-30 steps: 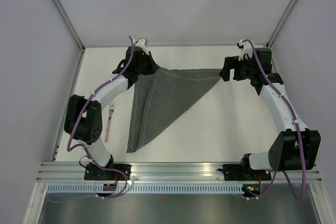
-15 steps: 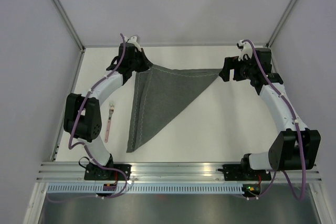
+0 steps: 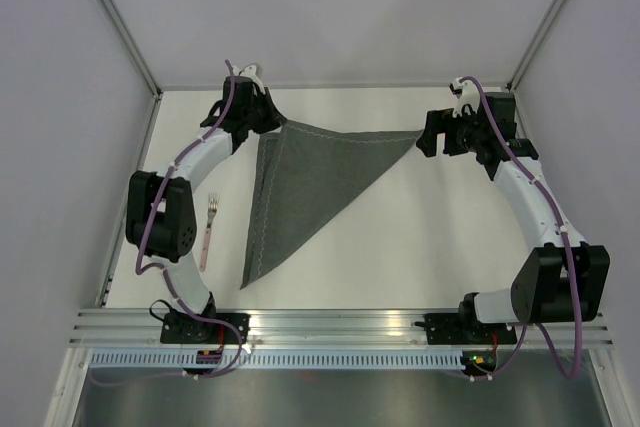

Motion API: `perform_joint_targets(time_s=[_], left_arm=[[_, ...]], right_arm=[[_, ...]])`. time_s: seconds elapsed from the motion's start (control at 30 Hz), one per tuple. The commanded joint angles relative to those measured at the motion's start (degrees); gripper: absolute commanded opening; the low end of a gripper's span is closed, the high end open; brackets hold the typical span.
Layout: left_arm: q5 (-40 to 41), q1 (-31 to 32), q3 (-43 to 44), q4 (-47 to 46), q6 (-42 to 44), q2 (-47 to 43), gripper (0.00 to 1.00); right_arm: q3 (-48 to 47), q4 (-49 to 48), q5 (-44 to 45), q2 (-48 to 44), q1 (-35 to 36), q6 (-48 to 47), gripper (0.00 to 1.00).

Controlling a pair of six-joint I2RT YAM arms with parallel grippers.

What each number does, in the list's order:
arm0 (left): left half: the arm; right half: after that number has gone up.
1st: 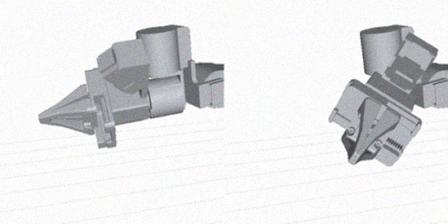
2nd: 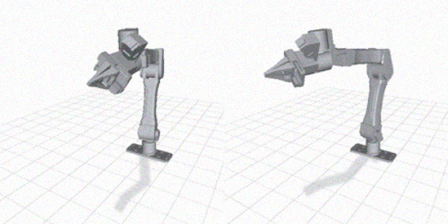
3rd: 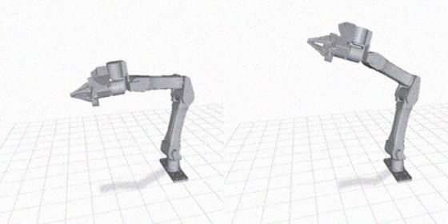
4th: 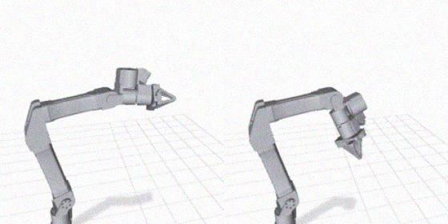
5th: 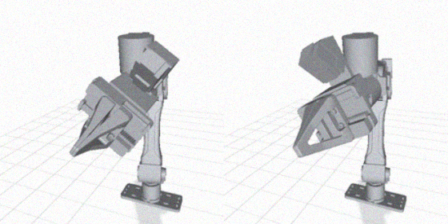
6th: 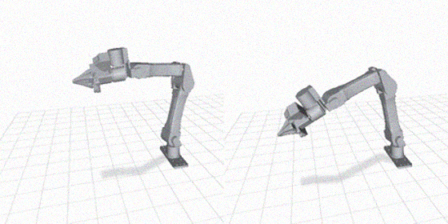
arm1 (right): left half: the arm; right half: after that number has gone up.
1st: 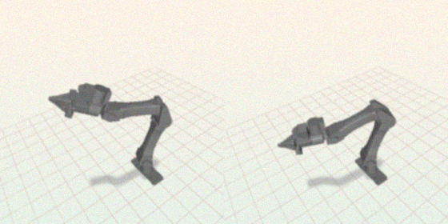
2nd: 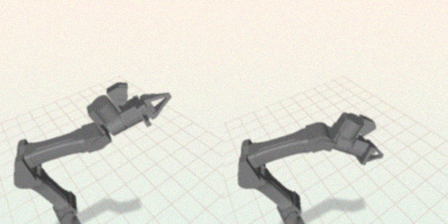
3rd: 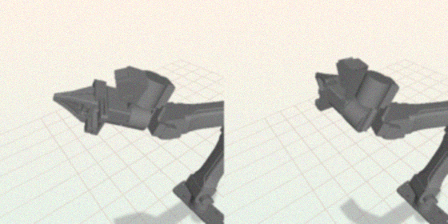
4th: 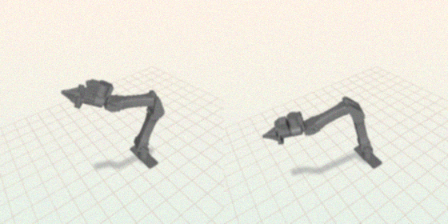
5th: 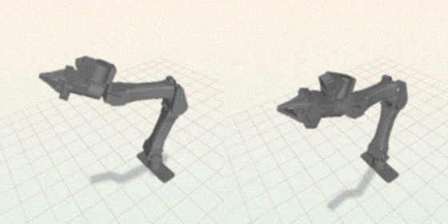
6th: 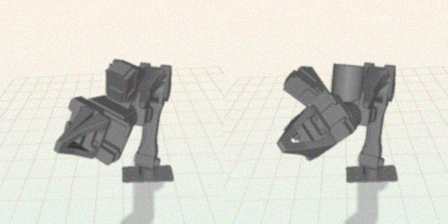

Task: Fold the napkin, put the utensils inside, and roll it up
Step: Fold the napkin

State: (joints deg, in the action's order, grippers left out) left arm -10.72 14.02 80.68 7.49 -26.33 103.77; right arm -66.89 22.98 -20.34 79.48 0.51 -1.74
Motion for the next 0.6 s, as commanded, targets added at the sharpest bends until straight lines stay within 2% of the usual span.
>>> perform_joint_targets(time_s=[0.0, 0.57], left_arm=[[-1.4, -0.7, 2.5, 0.9, -1.6, 1.0, 0.02], [-1.4, -2.2, 3.1, 0.8, -1.9, 0.6, 0.02]], right_arm=[[-1.0, 0.3, -0.5, 0.2, -0.2, -0.1, 0.97], [-0.9, 0.4, -0.6, 0.7, -0.2, -0.2, 0.97]])
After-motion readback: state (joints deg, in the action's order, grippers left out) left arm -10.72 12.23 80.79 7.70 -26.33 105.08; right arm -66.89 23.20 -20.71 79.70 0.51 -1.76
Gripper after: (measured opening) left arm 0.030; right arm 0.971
